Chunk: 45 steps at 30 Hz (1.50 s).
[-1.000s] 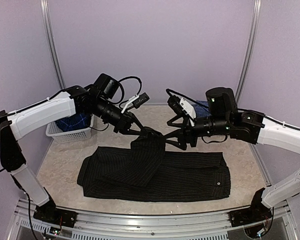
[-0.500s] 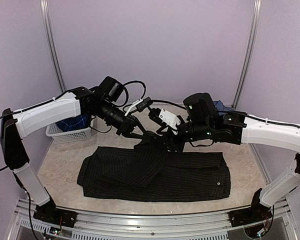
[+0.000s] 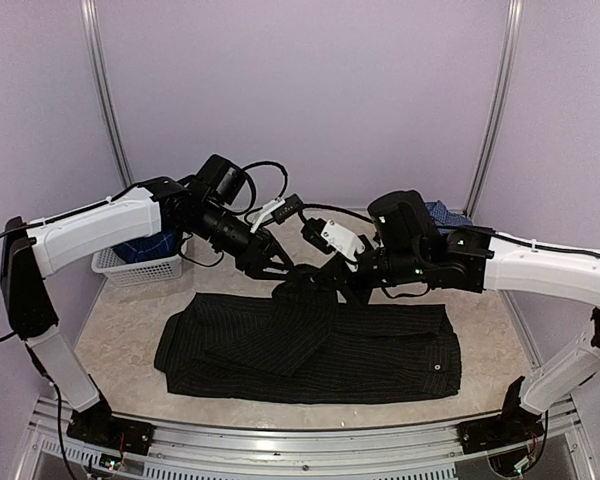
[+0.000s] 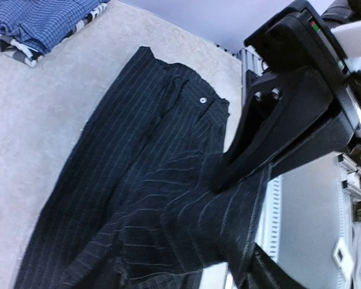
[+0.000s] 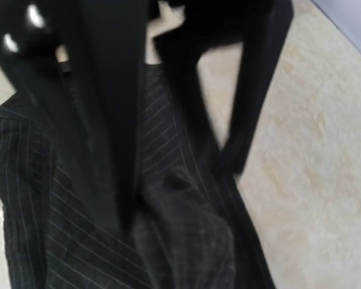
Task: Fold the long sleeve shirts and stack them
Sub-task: Pass from the left arm to the right, then fold the sleeve of the rectangle-folded shirt.
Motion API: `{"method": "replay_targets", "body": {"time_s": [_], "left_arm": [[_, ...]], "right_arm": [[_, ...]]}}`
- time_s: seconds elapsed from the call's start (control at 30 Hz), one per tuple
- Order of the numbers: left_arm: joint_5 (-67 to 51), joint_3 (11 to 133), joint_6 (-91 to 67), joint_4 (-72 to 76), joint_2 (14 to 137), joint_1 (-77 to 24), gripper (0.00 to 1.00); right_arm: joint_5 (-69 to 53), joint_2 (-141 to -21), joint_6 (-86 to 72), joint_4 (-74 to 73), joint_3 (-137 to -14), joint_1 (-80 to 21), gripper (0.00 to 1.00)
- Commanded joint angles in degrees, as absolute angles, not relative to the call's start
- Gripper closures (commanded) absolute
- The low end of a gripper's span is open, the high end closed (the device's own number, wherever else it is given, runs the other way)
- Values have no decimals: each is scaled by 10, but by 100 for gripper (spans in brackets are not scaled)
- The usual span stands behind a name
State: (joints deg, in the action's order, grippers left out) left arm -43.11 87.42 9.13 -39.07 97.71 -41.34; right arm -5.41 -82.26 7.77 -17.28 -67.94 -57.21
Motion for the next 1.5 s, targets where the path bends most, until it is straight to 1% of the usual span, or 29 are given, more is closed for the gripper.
{"method": "replay_targets", "body": {"time_s": [0.0,0.03,0.07,0.2,0.4,0.53,0.8,1.17,1.47], "left_arm": [[-370,850,47,-330,929,-370,14],[-367,846,40,-321,917,-361,3],[-355,843,35,-313,910,-355,1],[-292,833,29,-304,875,-347,1],[-238,786,3,-263,828,-333,1],[-181,765,-21,-250,802,-324,1],[-167,737,-53,-226,775,-303,1],[-173,736,-63,-226,792,-297,1],[-163,737,-69,-227,796,-294,1]], "right_arm": [[-33,-800,6,-165,-661,-567,100],[-27,-802,-14,-170,-662,-561,100],[-19,-804,-30,-176,-662,-555,100],[-5,-805,-98,-176,-647,-521,100],[-26,-800,-184,-164,-594,-444,100],[-34,-802,-224,-166,-565,-403,100],[-45,-781,-283,-161,-507,-365,100],[-4,-708,-323,-156,-420,-344,100],[4,-718,-327,-123,-380,-323,100]]}}
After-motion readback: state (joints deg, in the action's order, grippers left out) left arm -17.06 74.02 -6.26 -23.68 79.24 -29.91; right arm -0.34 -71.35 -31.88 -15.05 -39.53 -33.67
